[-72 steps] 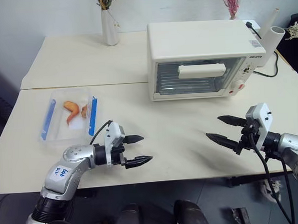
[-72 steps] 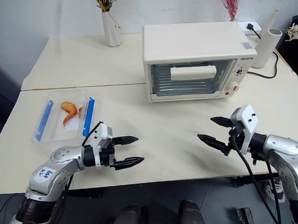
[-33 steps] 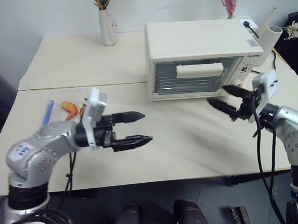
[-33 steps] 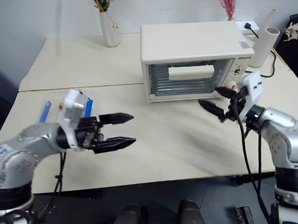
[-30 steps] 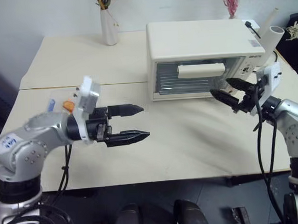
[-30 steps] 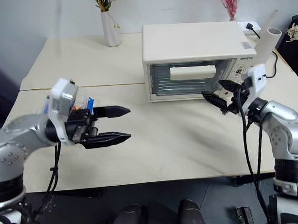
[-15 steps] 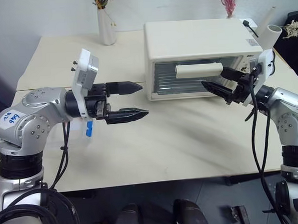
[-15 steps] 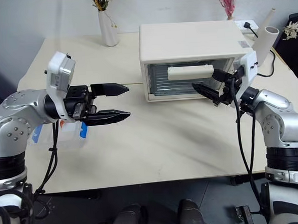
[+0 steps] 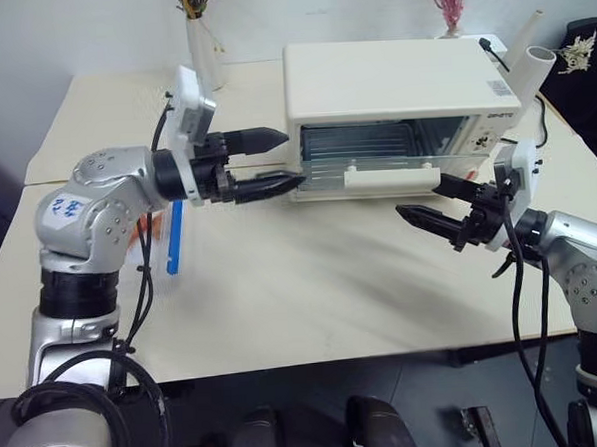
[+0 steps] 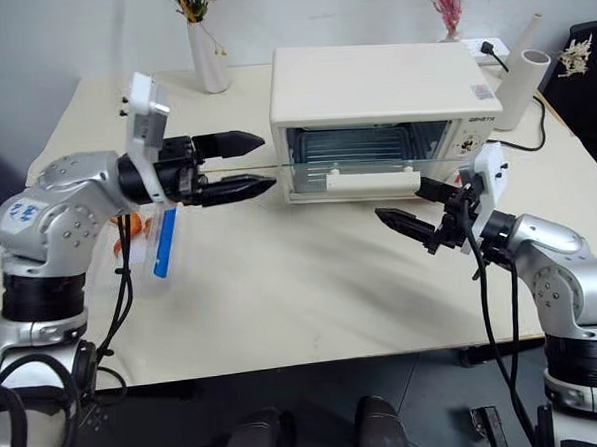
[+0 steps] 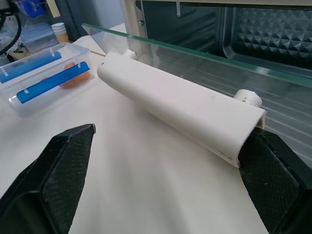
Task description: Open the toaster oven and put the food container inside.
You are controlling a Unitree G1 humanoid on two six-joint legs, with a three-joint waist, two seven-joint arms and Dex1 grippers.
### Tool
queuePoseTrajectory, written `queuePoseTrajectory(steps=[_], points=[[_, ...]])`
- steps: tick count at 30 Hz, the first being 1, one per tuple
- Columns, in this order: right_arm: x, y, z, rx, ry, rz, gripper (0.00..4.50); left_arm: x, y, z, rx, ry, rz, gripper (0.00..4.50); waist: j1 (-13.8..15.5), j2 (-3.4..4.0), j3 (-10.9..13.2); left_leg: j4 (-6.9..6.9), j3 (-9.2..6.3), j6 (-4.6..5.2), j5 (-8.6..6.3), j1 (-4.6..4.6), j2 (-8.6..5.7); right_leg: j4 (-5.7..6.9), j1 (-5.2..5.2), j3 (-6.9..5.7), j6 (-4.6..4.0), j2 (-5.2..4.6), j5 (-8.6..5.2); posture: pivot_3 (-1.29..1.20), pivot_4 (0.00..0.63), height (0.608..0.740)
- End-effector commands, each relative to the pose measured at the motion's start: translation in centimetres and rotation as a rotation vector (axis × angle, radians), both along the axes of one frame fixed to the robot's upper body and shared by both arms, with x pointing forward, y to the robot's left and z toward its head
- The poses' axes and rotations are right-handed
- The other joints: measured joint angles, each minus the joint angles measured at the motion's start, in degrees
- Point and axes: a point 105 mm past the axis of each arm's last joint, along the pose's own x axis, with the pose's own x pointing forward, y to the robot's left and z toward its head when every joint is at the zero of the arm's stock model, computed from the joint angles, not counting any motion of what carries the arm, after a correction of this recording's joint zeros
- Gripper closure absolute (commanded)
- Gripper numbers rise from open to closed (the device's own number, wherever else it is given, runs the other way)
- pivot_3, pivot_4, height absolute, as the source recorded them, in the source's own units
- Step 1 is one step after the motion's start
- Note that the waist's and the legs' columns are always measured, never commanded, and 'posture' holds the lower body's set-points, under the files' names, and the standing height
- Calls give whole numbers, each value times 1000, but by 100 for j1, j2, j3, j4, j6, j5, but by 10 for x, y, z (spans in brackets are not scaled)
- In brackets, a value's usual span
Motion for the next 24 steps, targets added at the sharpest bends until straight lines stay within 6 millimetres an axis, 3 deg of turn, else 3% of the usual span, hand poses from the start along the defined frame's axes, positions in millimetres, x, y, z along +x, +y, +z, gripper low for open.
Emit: queuePoseTrajectory(steps=[1,9,19,24], points=[[-10,11,13,15,-63,54,0,18,-4,10,32,-101,71,2055,2,0,0,0,1,0,0,0,0,-1,0,-1,0,0,0,0,150,740],[-12,12,8,15,-57,54,0,41,-18,8,69,-134,98,4466,-13,-3,2,0,0,0,0,-4,-1,-1,-3,-4,0,0,0,0,150,740],[-16,3,6,23,-55,-6,0,30,-28,-24,160,-98,-4,4488,2,-4,2,1,-1,0,0,-5,0,2,-4,-3,0,0,0,0,150,740],[-16,-15,1,-38,-48,-108,0,24,-37,-35,166,-76,-42,4488,43,-4,3,5,-2,1,0,-7,-1,1,-4,-3,1,0,0,0,150,740]])
